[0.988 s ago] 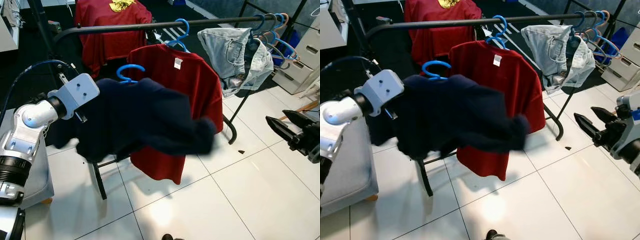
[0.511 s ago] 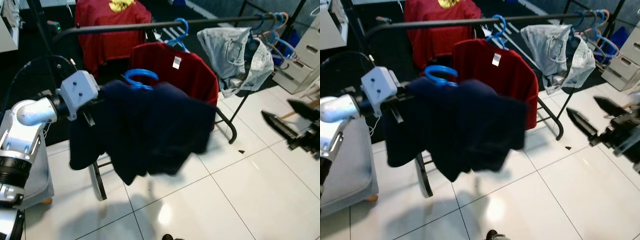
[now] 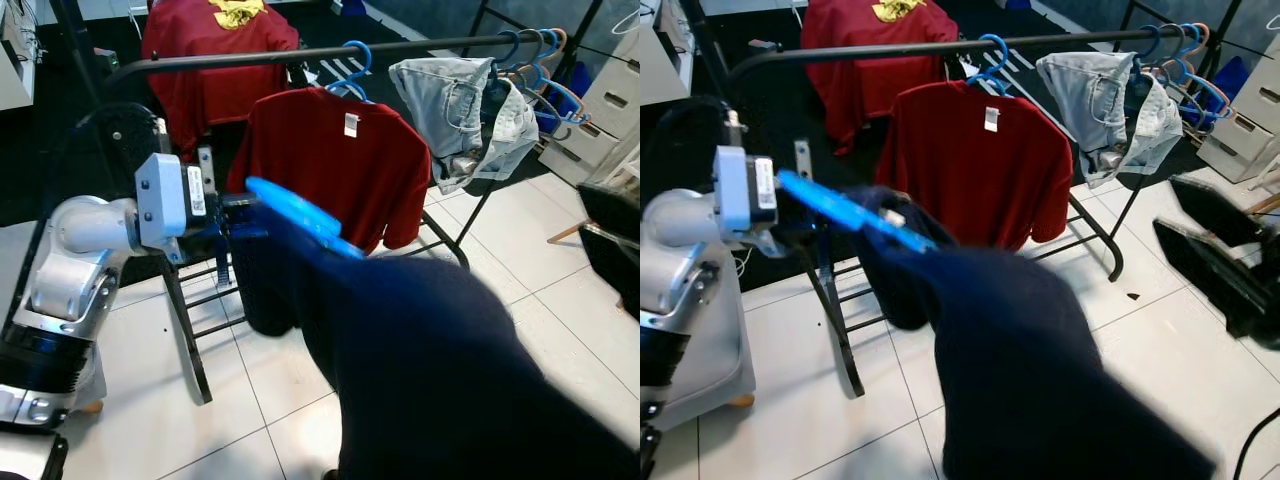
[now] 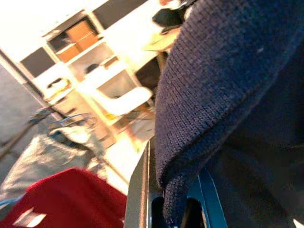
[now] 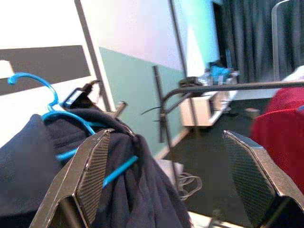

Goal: Hang hanger

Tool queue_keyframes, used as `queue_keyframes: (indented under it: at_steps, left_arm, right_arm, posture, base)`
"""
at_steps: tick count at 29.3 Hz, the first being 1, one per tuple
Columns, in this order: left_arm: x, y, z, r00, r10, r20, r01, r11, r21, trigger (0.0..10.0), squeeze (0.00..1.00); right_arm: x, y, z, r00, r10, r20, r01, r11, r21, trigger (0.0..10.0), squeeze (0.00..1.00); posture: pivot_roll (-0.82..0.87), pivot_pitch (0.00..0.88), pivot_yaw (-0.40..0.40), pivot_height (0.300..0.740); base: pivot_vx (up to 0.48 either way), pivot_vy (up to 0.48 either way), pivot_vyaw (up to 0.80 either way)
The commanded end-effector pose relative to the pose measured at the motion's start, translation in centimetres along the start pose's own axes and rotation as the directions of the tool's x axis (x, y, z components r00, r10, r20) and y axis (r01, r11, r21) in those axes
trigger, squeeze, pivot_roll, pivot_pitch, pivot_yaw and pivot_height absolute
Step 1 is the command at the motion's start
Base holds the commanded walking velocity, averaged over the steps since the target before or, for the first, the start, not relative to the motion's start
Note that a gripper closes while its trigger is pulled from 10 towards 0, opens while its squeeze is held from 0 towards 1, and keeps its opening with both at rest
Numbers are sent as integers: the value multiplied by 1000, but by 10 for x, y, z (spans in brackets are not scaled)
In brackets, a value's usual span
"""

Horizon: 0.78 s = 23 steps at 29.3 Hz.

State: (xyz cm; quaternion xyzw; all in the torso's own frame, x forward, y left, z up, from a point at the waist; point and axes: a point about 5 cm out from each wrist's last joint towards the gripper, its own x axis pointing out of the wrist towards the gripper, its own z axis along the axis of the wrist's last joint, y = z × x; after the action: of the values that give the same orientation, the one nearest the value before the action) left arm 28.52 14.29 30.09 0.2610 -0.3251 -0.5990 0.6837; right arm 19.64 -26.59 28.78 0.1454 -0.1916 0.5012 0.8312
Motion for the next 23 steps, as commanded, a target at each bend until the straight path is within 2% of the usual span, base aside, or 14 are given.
queue_keyframes:
  at_steps: [1,2,5,6,9,16,17,23]
  left_arm:
    - [8,-2,5,997,-28,73,29,999,-14,10000,0]
    - [8,-2,5,997,-28,73,29,999,-14,10000,0]
    - [20,-2,4,993,-19,119,21,1000,-14,10000,0]
    - [20,-2,4,993,-19,119,21,1000,-14,10000,0]
    - [25,-4,3,991,-4,132,6,1000,-15,10000,0]
    - [26,-5,2,991,5,135,-3,1000,-14,10000,0]
    - [28,-4,2,990,12,144,-10,1000,-12,10000,0]
    - [33,-4,3,987,8,162,-6,1000,-13,10000,0]
  right_arm:
    - [2,2,-4,999,52,-5,-51,997,57,10000,0]
    - [2,2,-4,999,52,-5,-51,997,57,10000,0]
    - [8,3,-14,991,131,9,-131,977,169,10000,0]
    - [8,3,-14,991,131,9,-131,977,169,10000,0]
    - [11,8,-25,987,157,32,-161,957,240,10000,0]
    - [13,14,-33,983,179,47,-185,940,288,10000,0]
    - [16,19,-46,978,204,47,-208,915,347,10000,0]
    - [19,25,-58,971,234,46,-233,885,403,10000,0]
  posture:
    - [4,179,-41,740]
    - [4,179,-41,740]
    - [-9,172,-45,740]
    - [-9,172,-45,740]
    - [-9,171,-47,740]
    - [-5,168,-46,740]
    - [-2,165,-41,740]
    - [0,164,-38,740]
  base:
    - [0,0,0]
    - [0,0,0]
    - [0,0,0]
    - [0,0,0]
    - [0,0,0]
    - [0,0,0]
    - [0,0,0]
    - [0,0,0]
